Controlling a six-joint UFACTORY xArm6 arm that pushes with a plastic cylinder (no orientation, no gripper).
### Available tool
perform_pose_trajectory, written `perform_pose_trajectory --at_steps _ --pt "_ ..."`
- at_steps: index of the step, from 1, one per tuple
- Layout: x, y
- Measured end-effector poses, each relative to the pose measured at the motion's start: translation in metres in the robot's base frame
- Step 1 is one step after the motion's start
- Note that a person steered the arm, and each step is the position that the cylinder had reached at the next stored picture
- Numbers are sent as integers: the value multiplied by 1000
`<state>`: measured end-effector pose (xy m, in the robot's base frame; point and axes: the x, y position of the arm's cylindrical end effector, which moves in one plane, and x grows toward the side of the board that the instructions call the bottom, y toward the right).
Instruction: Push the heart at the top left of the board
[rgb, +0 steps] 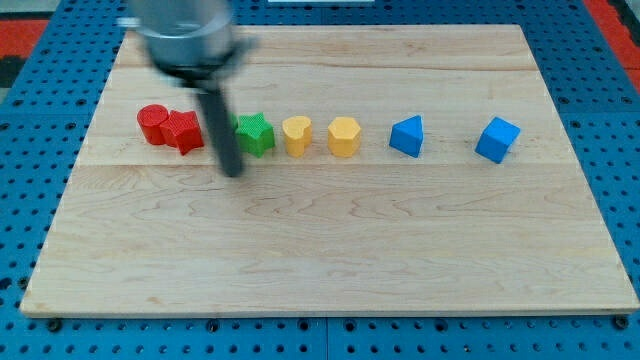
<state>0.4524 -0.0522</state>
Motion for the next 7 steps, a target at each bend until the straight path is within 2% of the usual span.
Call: perform_pose_trajectory --at_steps 1,2,3,4,5,6,7 --pt "-5 92" --pt "-16 119" --pt "-48 108" --pt "-77 51" --pt "-67 66" --pt "-21 116" --pt "29 69"
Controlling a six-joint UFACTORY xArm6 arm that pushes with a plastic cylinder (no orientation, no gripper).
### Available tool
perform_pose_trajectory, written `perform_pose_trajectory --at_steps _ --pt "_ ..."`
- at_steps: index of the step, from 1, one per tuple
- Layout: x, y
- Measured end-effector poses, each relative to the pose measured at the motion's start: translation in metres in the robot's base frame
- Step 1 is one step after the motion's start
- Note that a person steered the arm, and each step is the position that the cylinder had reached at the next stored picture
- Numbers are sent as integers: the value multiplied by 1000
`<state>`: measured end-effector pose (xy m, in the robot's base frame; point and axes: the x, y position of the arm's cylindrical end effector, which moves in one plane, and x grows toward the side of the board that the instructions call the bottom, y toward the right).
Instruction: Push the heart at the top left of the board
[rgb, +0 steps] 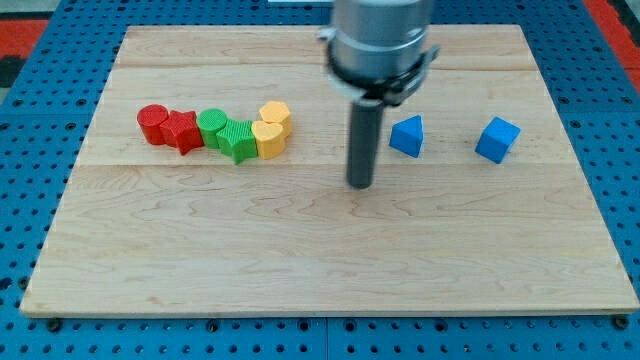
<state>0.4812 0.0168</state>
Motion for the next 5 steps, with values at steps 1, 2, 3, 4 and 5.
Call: perform_pose_trajectory --at_steps 1,2,3,4,5 --pt "-29 -48" --pt "-71 -58" --pt "-98 -69" --pt "-118 -75" --pt "-124 -69"
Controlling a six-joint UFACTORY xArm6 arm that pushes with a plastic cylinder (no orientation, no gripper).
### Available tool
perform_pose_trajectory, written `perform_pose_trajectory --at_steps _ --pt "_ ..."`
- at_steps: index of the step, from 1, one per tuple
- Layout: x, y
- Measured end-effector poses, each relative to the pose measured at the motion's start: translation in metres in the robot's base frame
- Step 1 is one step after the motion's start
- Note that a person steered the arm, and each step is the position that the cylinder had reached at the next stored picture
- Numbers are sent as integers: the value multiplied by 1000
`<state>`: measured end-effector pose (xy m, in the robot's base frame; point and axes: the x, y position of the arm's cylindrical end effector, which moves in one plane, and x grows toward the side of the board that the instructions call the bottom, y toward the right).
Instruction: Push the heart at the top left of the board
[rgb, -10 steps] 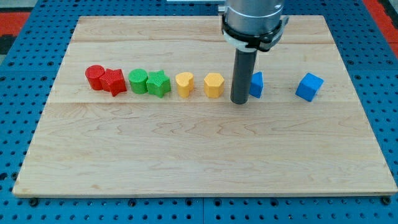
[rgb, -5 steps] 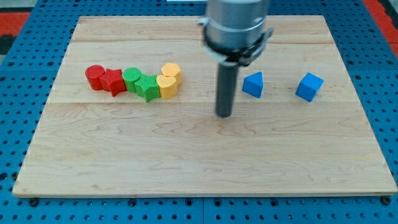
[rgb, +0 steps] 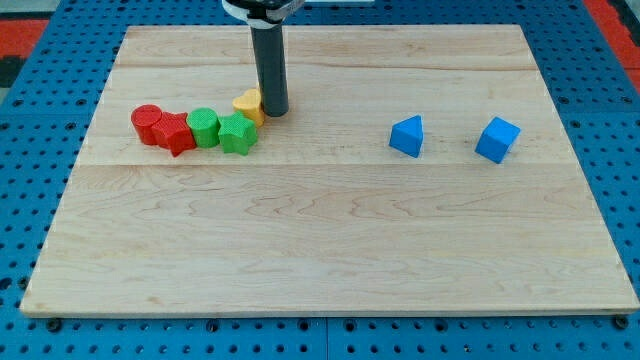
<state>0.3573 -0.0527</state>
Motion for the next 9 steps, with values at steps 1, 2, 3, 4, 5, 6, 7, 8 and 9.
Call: perform_pose_trajectory --at_steps 1,2,3,4,5,6,7,8,9 --pt "18 21" --pt "18 -36" --pt "1 -85" --pt "-33 -104" --pt "-43 -64" --pt "-64 -65" --pt "-59 -104" --pt "-48 -102" --pt "-62 -137"
